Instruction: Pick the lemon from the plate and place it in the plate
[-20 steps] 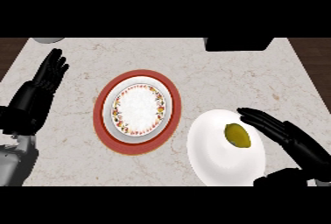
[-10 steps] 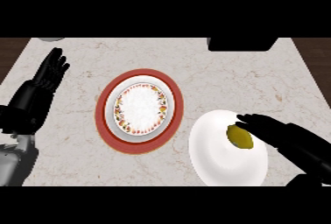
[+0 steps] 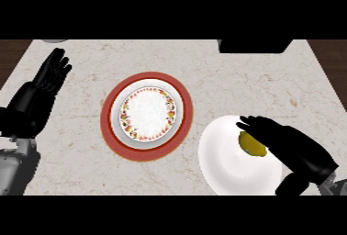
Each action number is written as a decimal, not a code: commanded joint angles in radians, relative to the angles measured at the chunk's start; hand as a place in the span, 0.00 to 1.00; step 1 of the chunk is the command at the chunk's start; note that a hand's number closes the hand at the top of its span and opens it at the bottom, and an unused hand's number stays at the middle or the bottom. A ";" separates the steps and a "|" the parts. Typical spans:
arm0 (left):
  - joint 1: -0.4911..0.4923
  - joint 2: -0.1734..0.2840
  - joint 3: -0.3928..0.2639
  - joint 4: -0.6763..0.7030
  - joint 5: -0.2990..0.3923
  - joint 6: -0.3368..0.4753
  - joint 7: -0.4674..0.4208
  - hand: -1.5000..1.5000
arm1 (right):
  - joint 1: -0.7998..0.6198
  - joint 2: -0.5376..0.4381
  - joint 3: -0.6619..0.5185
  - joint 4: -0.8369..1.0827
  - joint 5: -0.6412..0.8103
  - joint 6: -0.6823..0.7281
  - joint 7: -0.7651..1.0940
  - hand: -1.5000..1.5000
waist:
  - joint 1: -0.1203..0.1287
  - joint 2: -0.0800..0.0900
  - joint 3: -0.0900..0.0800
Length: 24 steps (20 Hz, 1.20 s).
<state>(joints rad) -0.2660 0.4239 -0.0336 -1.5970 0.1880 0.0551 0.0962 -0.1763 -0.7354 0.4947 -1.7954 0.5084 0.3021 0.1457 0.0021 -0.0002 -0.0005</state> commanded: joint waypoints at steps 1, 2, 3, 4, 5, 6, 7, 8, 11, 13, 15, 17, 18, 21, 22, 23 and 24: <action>-0.003 -0.013 0.020 0.004 -0.015 -0.009 -0.003 0.50 | -0.039 0.068 0.014 0.080 0.099 0.032 0.061 0.00 | 0.002 0.001 0.000; 0.009 -0.064 -0.019 0.077 -0.051 -0.007 -0.086 0.50 | -0.001 0.052 0.008 0.134 0.110 -0.001 -0.028 0.00 | -0.003 0.002 0.000; -0.115 -0.081 -0.025 0.090 -0.070 0.053 0.028 0.50 | -0.056 0.085 0.018 0.156 0.121 0.032 0.018 0.00 | -0.004 0.003 0.001; -0.012 -0.045 0.006 -0.026 -0.046 0.010 0.010 0.50 | -0.041 0.094 -0.015 0.203 0.129 0.020 -0.020 0.00 | 0.004 0.000 0.001; 0.056 -0.017 0.026 -0.051 -0.027 -0.036 -0.013 0.50 | -0.045 0.112 -0.007 0.204 0.162 0.016 -0.004 0.00 | 0.006 0.000 0.001; 0.008 -0.021 0.061 0.018 -0.015 -0.065 -0.025 0.50 | -0.059 0.135 -0.041 0.189 0.152 0.061 0.002 0.00 | 0.001 0.000 0.000; 0.043 -0.055 0.023 -0.019 -0.059 -0.026 -0.015 0.50 | -0.100 0.151 -0.061 0.224 0.146 0.095 -0.009 0.00 | 0.003 0.000 0.000; 0.030 -0.063 0.031 -0.001 -0.039 -0.036 -0.021 0.50 | -0.075 0.194 -0.007 0.302 0.219 0.009 -0.029 0.00 | 0.004 0.001 0.001; -0.025 -0.050 0.057 0.017 -0.059 -0.058 0.012 0.50 | -0.049 0.209 -0.033 0.329 0.243 0.022 -0.091 0.00 | -0.001 0.001 0.001; 0.021 -0.087 0.027 -0.045 -0.091 -0.026 0.016 0.50 | 0.011 0.185 -0.028 0.306 0.268 0.010 -0.128 0.00 | -0.002 -0.001 0.001; -0.028 -0.068 0.073 -0.041 -0.072 -0.055 0.073 0.50 | -0.050 0.221 -0.084 0.326 0.251 0.092 -0.129 0.00 | -0.001 0.000 0.001; 0.000 -0.079 0.087 0.072 -0.075 -0.093 -0.069 0.50 | -0.068 0.247 -0.058 0.472 0.314 0.015 -0.196 0.00 | 0.001 0.002 0.001; -0.010 -0.084 0.082 -0.013 -0.086 -0.072 0.022 0.50 | -0.068 0.282 -0.060 0.449 0.346 0.033 -0.149 0.00 | 0.001 0.000 0.001; 0.020 -0.085 0.096 -0.012 -0.084 -0.095 -0.007 0.50 | -0.128 0.338 -0.076 0.598 0.395 -0.017 -0.178 0.00 | 0.004 0.001 0.001; 0.039 -0.106 0.097 -0.007 -0.087 -0.100 -0.019 0.50 | -0.086 0.291 -0.103 0.509 0.393 0.037 -0.176 0.00 | 0.000 0.000 0.000; -0.016 -0.124 0.074 0.037 -0.133 -0.066 -0.028 0.50 | -0.042 0.291 -0.089 0.537 0.425 -0.048 -0.201 0.00 | -0.003 0.000 0.001; 0.018 -0.103 0.095 0.029 -0.087 -0.108 -0.032 0.50 | -0.095 0.358 -0.052 0.609 0.480 -0.087 -0.140 0.00 | 0.003 0.001 0.001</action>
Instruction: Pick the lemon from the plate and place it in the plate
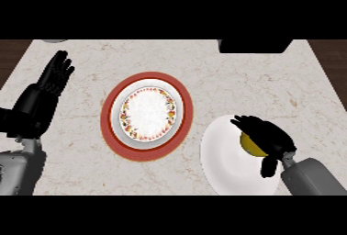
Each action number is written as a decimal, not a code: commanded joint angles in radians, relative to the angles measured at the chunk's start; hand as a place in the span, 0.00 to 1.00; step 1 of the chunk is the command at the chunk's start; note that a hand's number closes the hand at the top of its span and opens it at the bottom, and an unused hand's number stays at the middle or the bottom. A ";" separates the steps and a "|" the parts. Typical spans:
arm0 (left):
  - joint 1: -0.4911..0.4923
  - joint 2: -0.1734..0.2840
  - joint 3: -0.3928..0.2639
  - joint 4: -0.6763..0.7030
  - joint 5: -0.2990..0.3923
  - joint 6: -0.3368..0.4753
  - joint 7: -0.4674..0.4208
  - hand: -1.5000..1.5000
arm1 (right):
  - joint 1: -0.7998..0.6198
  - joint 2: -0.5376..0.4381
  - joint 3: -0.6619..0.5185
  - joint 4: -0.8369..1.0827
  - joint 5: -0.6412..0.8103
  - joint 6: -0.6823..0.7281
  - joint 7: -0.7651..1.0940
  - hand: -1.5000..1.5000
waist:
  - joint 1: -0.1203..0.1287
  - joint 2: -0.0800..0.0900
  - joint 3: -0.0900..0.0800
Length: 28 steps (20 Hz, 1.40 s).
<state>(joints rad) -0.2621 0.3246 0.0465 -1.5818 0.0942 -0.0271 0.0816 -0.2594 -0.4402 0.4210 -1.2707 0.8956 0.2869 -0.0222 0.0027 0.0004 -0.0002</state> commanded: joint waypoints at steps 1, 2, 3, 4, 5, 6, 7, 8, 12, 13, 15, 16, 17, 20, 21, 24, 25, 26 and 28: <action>0.094 -0.033 -0.008 -0.039 -0.033 -0.003 -0.063 0.50 | -0.006 0.012 -0.002 0.078 0.084 -0.048 -0.044 0.00 | 0.003 0.000 0.000; 0.023 -0.055 -0.047 -0.078 -0.060 0.049 0.043 0.50 | -0.016 0.079 -0.027 0.124 0.030 -0.110 -0.087 1.00 | 0.004 0.000 0.001; 0.021 -0.001 0.012 -0.053 0.006 -0.014 0.032 0.50 | -0.012 0.068 -0.037 0.131 0.022 -0.193 -0.162 1.00 | 0.007 0.002 0.001; 0.042 0.017 0.029 -0.029 0.011 -0.037 -0.009 0.50 | -0.021 0.051 -0.052 0.124 0.035 -0.240 -0.190 1.00 | 0.007 0.002 0.001; 0.009 0.007 0.024 -0.047 0.019 -0.028 0.039 0.50 | -0.010 0.085 -0.048 0.090 0.049 -0.271 -0.150 1.00 | 0.002 0.000 0.001; 0.052 0.006 0.015 -0.046 -0.010 -0.024 0.011 0.50 | -0.055 0.093 -0.059 0.084 0.055 -0.251 -0.135 1.00 | 0.005 0.000 0.001; -0.009 0.017 0.034 -0.027 0.006 -0.032 0.042 0.50 | -0.020 0.051 -0.079 0.074 0.058 -0.282 -0.178 1.00 | -0.003 0.000 0.001; -0.014 -0.015 0.010 -0.047 -0.010 -0.005 0.044 0.50 | -0.008 0.118 -0.044 0.089 0.091 -0.333 -0.154 1.00 | -0.001 0.000 0.001; 0.033 0.028 0.065 -0.047 -0.004 0.005 0.045 0.50 | 0.184 0.095 -0.203 0.031 0.091 -0.310 0.280 1.00 | -0.086 -0.021 -0.004; 0.052 0.022 0.067 -0.036 -0.015 0.022 0.052 0.50 | 0.232 0.081 -0.250 0.030 0.083 -0.325 0.331 1.00 | -0.125 -0.027 -0.005; 0.062 0.035 0.088 -0.033 -0.019 0.029 0.042 0.50 | 0.308 0.080 -0.301 -0.009 0.098 -0.366 0.441 1.00 | -0.153 -0.033 -0.008; 0.065 0.038 0.096 -0.044 0.008 0.012 0.052 0.50 | 0.345 0.087 -0.297 -0.066 0.130 -0.396 0.491 1.00 | -0.137 -0.036 -0.008; 0.056 0.037 0.094 -0.053 0.002 0.020 0.060 0.50 | 0.396 0.092 -0.282 -0.121 0.161 -0.418 0.525 1.00 | -0.137 -0.036 -0.008; 0.081 0.019 0.068 -0.060 -0.010 0.011 0.037 0.50 | 0.476 0.164 -0.229 -0.339 0.264 -0.480 0.671 1.00 | -0.094 -0.025 -0.007; 0.061 0.020 0.070 -0.041 -0.003 0.006 0.041 0.50 | 0.532 0.194 -0.187 -0.407 0.293 -0.491 0.693 1.00 | -0.098 -0.021 -0.006; 0.086 0.020 0.062 -0.064 0.008 -0.022 0.012 0.50 | 0.644 0.236 -0.084 -0.645 0.341 -0.468 0.740 1.00 | -0.070 -0.019 -0.005; 0.059 0.019 0.070 -0.058 0.003 -0.003 0.029 0.50 | 0.654 0.256 -0.047 -0.703 0.396 -0.472 0.780 1.00 | -0.062 -0.016 -0.004; 0.059 0.010 0.049 -0.045 -0.008 -0.007 0.030 0.50 | 0.627 0.272 0.001 -0.757 0.426 -0.478 0.770 1.00 | -0.058 -0.015 -0.005; 0.073 0.001 0.030 -0.072 -0.008 -0.018 0.026 0.50 | 0.640 0.301 0.093 -0.847 0.483 -0.435 0.803 1.00 | -0.031 -0.012 -0.003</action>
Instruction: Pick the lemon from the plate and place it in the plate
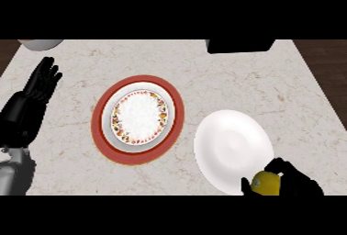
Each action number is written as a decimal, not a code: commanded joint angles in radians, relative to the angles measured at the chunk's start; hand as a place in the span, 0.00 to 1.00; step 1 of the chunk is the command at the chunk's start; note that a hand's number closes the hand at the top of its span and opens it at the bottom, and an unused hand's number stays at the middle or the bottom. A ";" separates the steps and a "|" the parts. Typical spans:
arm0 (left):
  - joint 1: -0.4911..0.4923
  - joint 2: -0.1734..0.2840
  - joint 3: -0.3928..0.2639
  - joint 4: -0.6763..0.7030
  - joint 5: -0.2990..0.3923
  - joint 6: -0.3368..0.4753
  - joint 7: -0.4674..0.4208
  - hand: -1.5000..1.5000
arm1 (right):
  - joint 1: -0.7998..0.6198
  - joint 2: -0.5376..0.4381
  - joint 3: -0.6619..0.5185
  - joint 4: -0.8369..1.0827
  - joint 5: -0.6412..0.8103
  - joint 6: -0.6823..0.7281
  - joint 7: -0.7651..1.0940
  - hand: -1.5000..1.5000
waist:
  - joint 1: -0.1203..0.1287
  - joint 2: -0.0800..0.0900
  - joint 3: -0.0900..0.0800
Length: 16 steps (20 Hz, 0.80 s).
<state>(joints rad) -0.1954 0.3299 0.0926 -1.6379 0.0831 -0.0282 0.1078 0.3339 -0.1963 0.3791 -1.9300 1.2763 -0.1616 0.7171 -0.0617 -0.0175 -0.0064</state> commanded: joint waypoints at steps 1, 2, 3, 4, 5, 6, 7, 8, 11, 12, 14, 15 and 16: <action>-0.026 -0.002 -0.011 -0.006 0.007 -0.013 0.016 0.50 | 0.018 0.085 0.190 -0.216 0.131 0.012 0.065 1.00 | 0.034 0.007 0.003; -0.010 -0.015 -0.006 0.002 0.011 -0.009 -0.006 0.50 | 0.033 0.082 0.221 -0.283 0.142 0.010 0.060 1.00 | 0.033 0.006 0.003; -0.023 -0.007 -0.013 0.005 -0.003 -0.006 0.014 0.50 | 0.016 0.127 0.277 -0.275 0.183 0.011 0.086 1.00 | 0.041 0.009 0.004; -0.042 0.003 -0.011 -0.014 0.011 -0.017 0.038 0.50 | -0.009 0.147 0.325 -0.329 0.198 0.053 0.099 1.00 | 0.045 0.007 0.004; -0.028 -0.011 -0.033 -0.033 -0.004 -0.014 0.027 0.50 | -0.040 0.190 0.375 -0.291 0.244 0.042 0.126 1.00 | 0.055 0.010 0.004; -0.021 -0.012 -0.018 0.016 0.001 -0.032 -0.035 0.50 | -0.056 0.192 0.408 -0.297 0.263 0.044 0.156 1.00 | 0.054 0.014 0.004; -0.047 -0.015 -0.019 0.019 0.001 -0.020 0.005 0.50 | -0.099 0.193 0.473 -0.298 0.277 0.073 0.223 1.00 | 0.056 0.015 0.004; -0.031 -0.039 -0.044 -0.014 -0.018 -0.008 -0.014 0.50 | -0.168 0.193 0.469 -0.307 0.259 0.136 0.254 1.00 | 0.064 0.016 0.005; -0.078 -0.029 -0.027 0.041 0.000 -0.029 0.013 0.50 | -0.310 0.193 0.537 -0.183 0.255 0.091 0.359 1.00 | 0.067 0.019 0.005; -0.036 -0.013 -0.018 0.020 0.003 -0.050 -0.029 0.50 | -0.376 0.192 0.516 -0.174 0.213 0.107 0.394 1.00 | 0.078 0.020 0.005; -0.092 -0.034 -0.033 0.051 -0.008 -0.031 -0.004 0.50 | -0.494 0.192 0.497 -0.101 0.156 0.109 0.451 1.00 | 0.081 0.023 0.005; -0.108 -0.028 -0.038 0.014 -0.019 -0.012 0.055 0.50 | -0.546 0.193 0.522 -0.101 0.148 0.149 0.505 1.00 | 0.085 0.021 0.005; -0.110 -0.015 -0.010 0.060 0.001 -0.039 0.004 0.50 | -0.599 0.193 0.478 -0.068 0.090 0.128 0.521 1.00 | 0.084 0.023 0.005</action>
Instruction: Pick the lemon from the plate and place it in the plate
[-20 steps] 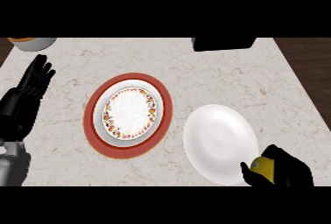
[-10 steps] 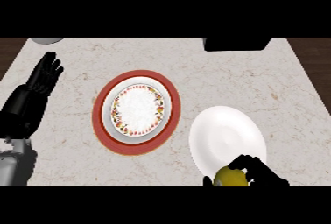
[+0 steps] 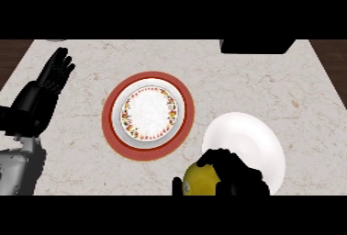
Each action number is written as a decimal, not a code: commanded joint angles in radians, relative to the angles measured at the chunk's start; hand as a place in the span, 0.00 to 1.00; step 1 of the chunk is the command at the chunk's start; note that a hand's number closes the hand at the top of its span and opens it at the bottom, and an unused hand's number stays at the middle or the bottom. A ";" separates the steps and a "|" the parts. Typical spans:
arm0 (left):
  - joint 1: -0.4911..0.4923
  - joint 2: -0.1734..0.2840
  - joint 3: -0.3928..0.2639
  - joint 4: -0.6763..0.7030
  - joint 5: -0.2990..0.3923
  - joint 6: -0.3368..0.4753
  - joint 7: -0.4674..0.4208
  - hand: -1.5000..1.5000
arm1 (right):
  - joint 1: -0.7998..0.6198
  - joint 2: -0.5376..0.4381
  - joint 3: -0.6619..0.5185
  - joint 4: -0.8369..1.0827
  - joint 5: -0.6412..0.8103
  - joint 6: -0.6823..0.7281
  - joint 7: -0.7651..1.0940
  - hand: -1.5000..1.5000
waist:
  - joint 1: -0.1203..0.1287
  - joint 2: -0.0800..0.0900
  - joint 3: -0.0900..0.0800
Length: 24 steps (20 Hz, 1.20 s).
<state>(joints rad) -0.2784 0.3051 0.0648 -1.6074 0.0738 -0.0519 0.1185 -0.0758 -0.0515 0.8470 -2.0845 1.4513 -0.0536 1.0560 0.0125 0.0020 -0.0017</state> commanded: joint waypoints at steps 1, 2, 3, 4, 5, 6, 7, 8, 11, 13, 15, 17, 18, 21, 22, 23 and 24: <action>-0.009 -0.021 -0.012 -0.005 -0.027 0.028 0.011 0.50 | -0.213 0.049 -0.009 0.134 -0.127 -0.032 0.182 1.00 | 0.010 0.002 0.001; 0.004 -0.047 -0.046 -0.052 -0.031 0.037 0.041 0.50 | -0.276 0.049 -0.046 0.186 -0.155 -0.061 0.182 1.00 | 0.021 0.002 0.001; -0.028 -0.005 -0.004 -0.032 0.003 -0.001 0.049 0.50 | -0.304 0.050 -0.081 0.237 -0.208 -0.089 0.153 1.00 | 0.016 0.003 0.001; -0.021 -0.005 -0.010 0.008 0.005 -0.024 0.005 0.50 | -0.346 0.050 -0.114 0.273 -0.263 -0.120 0.147 1.00 | 0.023 0.008 0.001; -0.036 -0.031 -0.026 0.022 -0.037 0.020 -0.005 0.50 | -0.415 0.050 -0.093 0.292 -0.280 -0.095 0.203 1.00 | 0.019 0.006 0.001; -0.029 -0.029 -0.019 0.001 -0.033 0.023 -0.003 0.50 | -0.416 0.050 -0.072 0.370 -0.285 -0.180 0.207 1.00 | 0.028 0.006 0.001; -0.002 -0.044 -0.041 -0.009 -0.042 0.025 0.005 0.50 | -0.460 0.051 -0.129 0.368 -0.345 -0.164 0.175 1.00 | 0.024 0.004 0.001; -0.020 0.008 0.012 0.022 0.014 -0.038 -0.019 0.50 | -0.472 0.051 -0.110 0.436 -0.333 -0.223 0.202 1.00 | 0.033 0.007 0.001; -0.055 -0.001 -0.009 0.026 -0.017 -0.019 0.001 0.50 | -0.614 0.051 -0.145 0.536 -0.430 -0.235 0.222 1.00 | 0.043 0.008 0.001; -0.102 -0.028 -0.022 0.028 -0.013 0.003 0.047 0.50 | -0.642 0.051 -0.164 0.658 -0.454 -0.298 0.184 1.00 | 0.044 0.011 0.001; -0.090 -0.002 0.007 0.028 0.006 -0.018 0.040 0.50 | -0.697 0.051 -0.196 0.751 -0.503 -0.294 0.173 1.00 | 0.051 0.010 0.001; -0.063 -0.022 -0.016 0.043 -0.010 -0.025 -0.012 0.50 | -0.737 0.051 -0.174 0.863 -0.518 -0.356 0.158 1.00 | 0.054 0.012 0.001; -0.039 -0.030 -0.035 0.015 -0.022 -0.022 -0.011 0.50 | -0.774 0.051 -0.181 0.896 -0.555 -0.360 0.154 1.00 | 0.061 0.011 0.001; -0.069 -0.015 -0.015 0.010 0.001 -0.035 0.019 0.50 | -0.795 0.051 -0.180 1.049 -0.617 -0.434 0.063 1.00 | 0.072 0.014 0.002; -0.049 -0.016 -0.004 0.034 -0.001 -0.035 -0.011 0.50 | -0.805 0.051 -0.153 1.078 -0.659 -0.425 0.065 1.00 | 0.066 0.014 0.001; -0.065 0.001 0.007 0.067 0.007 -0.056 -0.020 0.50 | -0.850 0.051 -0.190 1.103 -0.715 -0.405 0.044 1.00 | 0.068 0.017 0.001; -0.099 -0.040 -0.025 0.067 -0.021 -0.017 -0.013 0.50 | -0.812 0.051 -0.197 1.104 -0.689 -0.504 0.054 1.00 | 0.062 0.019 0.002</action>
<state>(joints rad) -0.3481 0.2849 0.0538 -1.5579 0.0654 -0.0804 0.1105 -0.8550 -0.0076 0.6608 -1.0936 0.8298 -0.3969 1.0396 0.0713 0.0164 -0.0006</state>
